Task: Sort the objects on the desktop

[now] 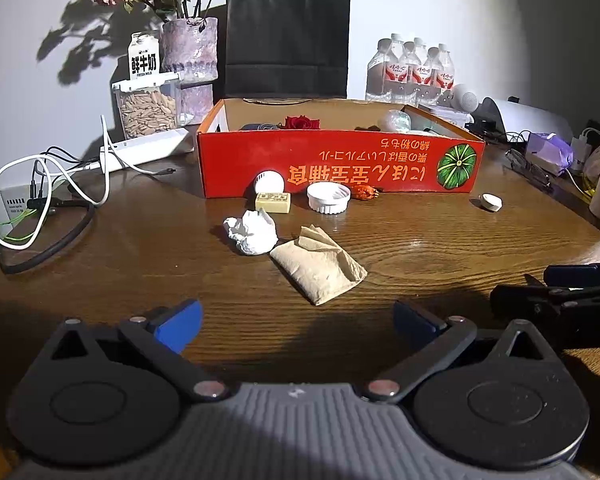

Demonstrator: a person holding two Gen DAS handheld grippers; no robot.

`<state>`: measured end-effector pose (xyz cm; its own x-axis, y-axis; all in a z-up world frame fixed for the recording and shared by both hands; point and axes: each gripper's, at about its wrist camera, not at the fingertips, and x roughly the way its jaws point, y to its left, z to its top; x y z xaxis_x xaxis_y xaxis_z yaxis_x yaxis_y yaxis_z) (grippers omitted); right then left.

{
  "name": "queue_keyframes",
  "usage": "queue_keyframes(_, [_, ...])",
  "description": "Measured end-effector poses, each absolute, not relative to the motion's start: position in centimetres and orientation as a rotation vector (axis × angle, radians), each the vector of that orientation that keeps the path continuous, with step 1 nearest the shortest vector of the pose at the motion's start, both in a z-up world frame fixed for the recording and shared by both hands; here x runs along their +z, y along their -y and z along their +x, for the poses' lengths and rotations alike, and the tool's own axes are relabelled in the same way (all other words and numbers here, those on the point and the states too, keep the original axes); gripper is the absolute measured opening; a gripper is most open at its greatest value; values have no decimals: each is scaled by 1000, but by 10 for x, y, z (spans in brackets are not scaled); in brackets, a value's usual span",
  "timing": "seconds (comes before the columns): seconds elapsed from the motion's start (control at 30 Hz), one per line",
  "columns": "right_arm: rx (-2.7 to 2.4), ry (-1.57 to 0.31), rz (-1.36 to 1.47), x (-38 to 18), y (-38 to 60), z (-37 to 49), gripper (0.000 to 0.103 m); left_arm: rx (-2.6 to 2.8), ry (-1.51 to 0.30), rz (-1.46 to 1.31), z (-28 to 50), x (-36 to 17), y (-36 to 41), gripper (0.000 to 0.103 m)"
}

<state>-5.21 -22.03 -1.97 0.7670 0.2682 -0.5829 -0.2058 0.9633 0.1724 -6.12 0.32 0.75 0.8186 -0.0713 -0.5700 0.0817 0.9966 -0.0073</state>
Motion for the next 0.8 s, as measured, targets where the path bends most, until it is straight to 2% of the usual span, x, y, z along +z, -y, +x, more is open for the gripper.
queue_keyframes(0.23, [258, -608, -25, -9, 213, -46, 92, -102, -547, 36, -51, 18, -7, 103])
queue_keyframes(0.37, [257, -552, -91, 3, 216, -24, 91, -81, -528, 34, -16, 30, -17, 103])
queue_keyframes(0.53, [168, -569, -106, 9, 232, 23, 88, -108, -592, -6, 35, 31, -27, 102])
queue_keyframes(0.6, [145, -594, -95, 5, 242, 43, 80, -102, -632, 2, 49, 27, -29, 100])
queue_keyframes(0.77, [103, -671, -97, -13, 262, 76, 72, -172, -668, -43, 49, 14, -39, 100])
queue_keyframes(0.8, [109, -676, -87, -16, 265, 79, 72, -180, -682, -55, 48, 11, -41, 92])
